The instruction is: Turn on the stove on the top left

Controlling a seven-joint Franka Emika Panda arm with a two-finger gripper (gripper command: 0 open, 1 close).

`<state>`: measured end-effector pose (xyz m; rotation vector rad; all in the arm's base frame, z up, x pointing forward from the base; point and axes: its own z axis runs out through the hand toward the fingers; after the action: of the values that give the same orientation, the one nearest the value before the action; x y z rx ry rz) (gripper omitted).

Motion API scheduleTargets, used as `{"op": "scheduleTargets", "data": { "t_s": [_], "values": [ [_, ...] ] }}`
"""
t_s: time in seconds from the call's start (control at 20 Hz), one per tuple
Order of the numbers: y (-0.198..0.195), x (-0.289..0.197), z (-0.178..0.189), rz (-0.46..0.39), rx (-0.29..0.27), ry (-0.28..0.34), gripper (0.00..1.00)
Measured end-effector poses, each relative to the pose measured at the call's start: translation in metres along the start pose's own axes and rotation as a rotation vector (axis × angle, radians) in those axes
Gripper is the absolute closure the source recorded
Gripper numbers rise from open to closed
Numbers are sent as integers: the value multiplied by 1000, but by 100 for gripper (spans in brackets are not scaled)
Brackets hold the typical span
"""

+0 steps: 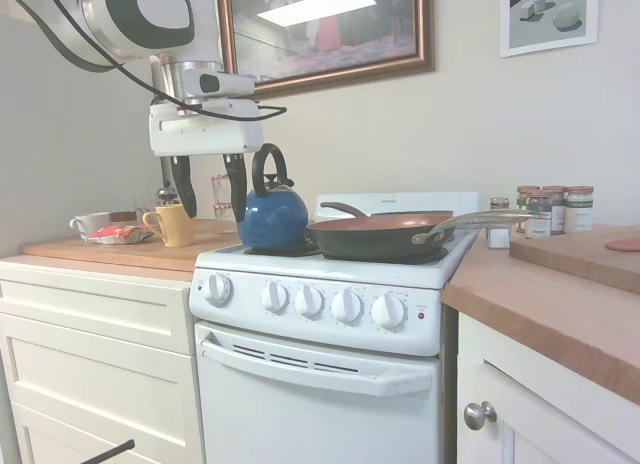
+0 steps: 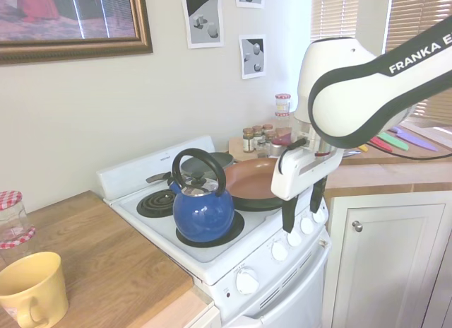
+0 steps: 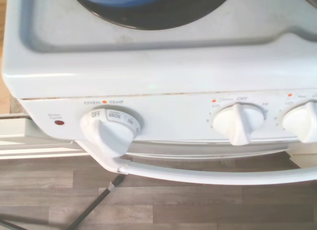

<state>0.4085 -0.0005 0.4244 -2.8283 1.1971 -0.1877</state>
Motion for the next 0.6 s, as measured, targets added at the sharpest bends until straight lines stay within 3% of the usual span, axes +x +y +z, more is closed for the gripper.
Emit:
{"op": "scheduleTargets", "data": {
  "t_s": [0.4, 0.45, 0.6],
  "values": [
    [0, 20, 15, 14, -30, -16, 0],
    [-1, 25, 16, 17, -34, -17, 100],
    [-2, 42, 22, 23, -49, -17, 100]
  ]
}}
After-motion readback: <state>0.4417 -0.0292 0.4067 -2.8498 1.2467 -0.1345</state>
